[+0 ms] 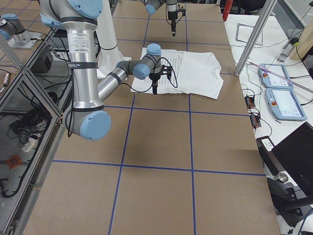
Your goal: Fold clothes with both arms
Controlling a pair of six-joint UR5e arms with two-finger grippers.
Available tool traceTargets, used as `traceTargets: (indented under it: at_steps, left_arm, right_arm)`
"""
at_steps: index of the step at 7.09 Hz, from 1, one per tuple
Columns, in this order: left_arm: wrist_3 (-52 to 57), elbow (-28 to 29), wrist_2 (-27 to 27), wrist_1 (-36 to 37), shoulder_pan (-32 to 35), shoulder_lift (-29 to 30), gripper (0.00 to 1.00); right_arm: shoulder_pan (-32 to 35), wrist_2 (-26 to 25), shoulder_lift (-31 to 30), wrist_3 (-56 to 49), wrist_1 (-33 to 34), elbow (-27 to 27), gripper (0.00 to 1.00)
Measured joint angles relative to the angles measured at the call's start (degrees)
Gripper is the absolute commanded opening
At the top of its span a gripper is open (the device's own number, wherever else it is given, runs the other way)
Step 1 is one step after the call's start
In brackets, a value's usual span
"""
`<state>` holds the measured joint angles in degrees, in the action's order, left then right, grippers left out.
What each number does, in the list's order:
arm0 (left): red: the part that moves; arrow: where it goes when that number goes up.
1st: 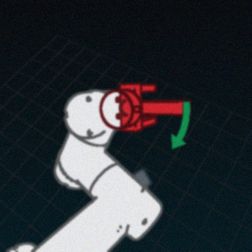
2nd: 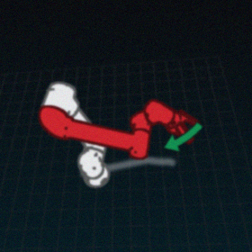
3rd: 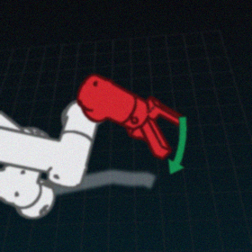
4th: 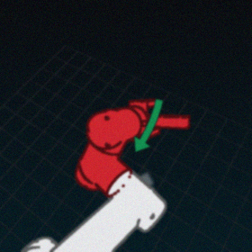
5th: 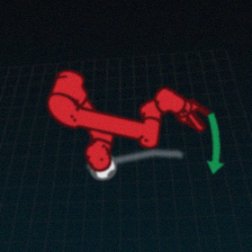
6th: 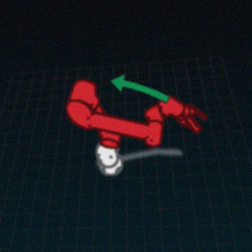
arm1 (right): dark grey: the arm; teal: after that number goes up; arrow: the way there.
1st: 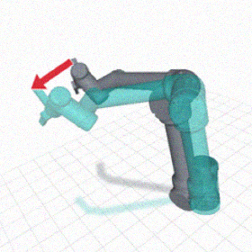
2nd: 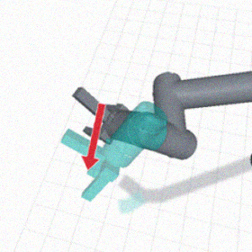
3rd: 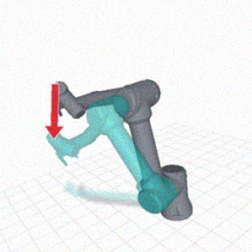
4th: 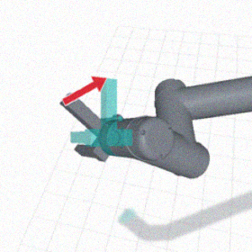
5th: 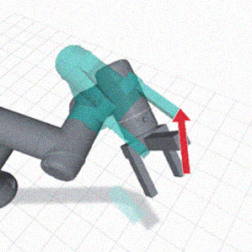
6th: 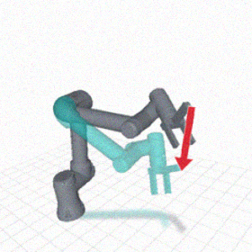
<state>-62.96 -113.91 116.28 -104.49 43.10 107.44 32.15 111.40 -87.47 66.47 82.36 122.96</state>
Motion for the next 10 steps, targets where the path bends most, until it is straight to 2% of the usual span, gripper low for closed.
traceTargets:
  at_steps: [2,4,7,10]
  left_arm:
    - [0.04,-3.71,-2.74,0.49,-1.01,-5.02,1.00]
    - [-0.06,-4.33,-4.84,0.54,-2.27,-6.49,1.00]
    - [-0.45,-4.42,-5.24,0.52,-2.80,-6.67,1.00]
    - [-0.82,-4.36,-5.27,0.52,-3.15,-6.45,1.00]
  right_arm:
    - [-10.18,-6.39,-2.20,9.54,-2.90,1.47,1.00]
    - [-17.37,-11.22,-1.47,14.31,-3.12,1.05,0.99]
    - [-21.03,-13.04,4.67,15.14,-0.79,-3.92,0.96]
    - [-22.59,-13.63,5.94,15.18,-0.04,-6.12,0.81]
